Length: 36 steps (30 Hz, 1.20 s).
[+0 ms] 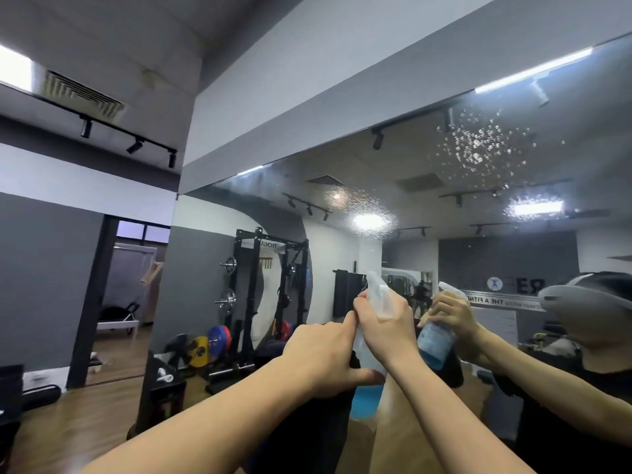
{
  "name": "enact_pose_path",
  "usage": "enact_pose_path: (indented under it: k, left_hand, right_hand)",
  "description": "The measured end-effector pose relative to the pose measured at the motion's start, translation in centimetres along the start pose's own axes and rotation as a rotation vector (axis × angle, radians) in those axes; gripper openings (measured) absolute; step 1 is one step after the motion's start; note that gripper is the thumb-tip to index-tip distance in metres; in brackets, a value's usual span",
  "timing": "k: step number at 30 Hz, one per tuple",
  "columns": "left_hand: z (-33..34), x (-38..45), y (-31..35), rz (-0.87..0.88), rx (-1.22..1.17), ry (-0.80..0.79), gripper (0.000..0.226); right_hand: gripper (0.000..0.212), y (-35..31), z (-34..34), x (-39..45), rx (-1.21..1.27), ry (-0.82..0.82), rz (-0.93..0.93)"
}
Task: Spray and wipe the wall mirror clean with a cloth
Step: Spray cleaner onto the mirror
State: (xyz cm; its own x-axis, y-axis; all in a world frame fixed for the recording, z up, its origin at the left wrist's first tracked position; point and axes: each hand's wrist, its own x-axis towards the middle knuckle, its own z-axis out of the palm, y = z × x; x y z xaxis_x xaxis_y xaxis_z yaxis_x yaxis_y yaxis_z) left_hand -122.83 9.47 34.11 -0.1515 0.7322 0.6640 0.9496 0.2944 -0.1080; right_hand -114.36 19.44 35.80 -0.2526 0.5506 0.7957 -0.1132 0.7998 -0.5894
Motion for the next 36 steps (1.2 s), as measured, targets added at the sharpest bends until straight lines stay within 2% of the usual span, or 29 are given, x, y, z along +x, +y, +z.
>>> enact_pose_path:
  k: [10,15,18,23,36]
  left_hand:
    - [0.8,1.2,-13.7,-0.046,0.067,0.024,0.082]
    - [1.9,1.4,-19.5,-0.092,0.053,0.028,0.078]
    - [3.3,1.7,-22.2,-0.106,0.029,0.025,0.075]
    - [5.8,2.9,-26.2,-0.126,-0.01,0.051,0.084]
    - [12.4,9.3,-36.8,-0.176,0.091,0.043,0.087]
  right_hand:
    - [0.018,-1.6,13.8,3.8,0.031,0.011,-0.063]
    - [0.023,-1.2,19.8,5.0,0.067,0.082,-0.048]
    - [0.025,-0.4,22.8,5.8,-0.004,0.079,-0.07]
    - [0.021,1.4,27.1,7.7,0.023,0.111,-0.073]
    - [0.025,7.5,38.6,15.2,0.108,0.01,-0.098]
